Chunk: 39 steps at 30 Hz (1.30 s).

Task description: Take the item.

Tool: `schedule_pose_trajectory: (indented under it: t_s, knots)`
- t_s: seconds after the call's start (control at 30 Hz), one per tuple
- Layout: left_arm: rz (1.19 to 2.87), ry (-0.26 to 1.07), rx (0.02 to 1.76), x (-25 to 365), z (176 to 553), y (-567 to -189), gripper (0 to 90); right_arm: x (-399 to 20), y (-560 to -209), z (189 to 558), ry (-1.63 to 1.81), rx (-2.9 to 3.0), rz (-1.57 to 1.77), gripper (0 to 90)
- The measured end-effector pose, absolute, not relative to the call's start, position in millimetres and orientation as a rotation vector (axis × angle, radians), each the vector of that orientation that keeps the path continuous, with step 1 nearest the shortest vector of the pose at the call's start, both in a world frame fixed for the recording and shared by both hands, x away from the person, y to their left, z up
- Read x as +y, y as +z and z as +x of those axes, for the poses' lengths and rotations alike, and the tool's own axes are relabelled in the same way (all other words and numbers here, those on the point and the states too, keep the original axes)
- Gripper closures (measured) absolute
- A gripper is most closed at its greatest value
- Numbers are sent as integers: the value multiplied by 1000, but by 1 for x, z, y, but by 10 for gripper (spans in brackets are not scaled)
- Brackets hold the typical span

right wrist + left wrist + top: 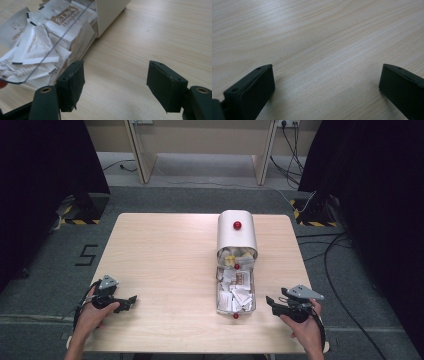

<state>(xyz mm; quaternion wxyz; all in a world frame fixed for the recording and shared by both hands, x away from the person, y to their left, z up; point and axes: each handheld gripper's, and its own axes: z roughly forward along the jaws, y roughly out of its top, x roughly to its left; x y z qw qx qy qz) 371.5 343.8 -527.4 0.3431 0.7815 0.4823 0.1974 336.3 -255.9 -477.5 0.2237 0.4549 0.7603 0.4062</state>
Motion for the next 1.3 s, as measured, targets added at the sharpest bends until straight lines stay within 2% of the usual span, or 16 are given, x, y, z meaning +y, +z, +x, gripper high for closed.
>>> schedule_pose_trajectory:
  t_s: [0.73,1.3]
  knots:
    - [2031,513,1254,344,372,-527,0,-229,-447,329,1223,2101,1099,390]
    - [2031,513,1253,344,372,-527,0,-197,-443,333,1275,2176,985,444]
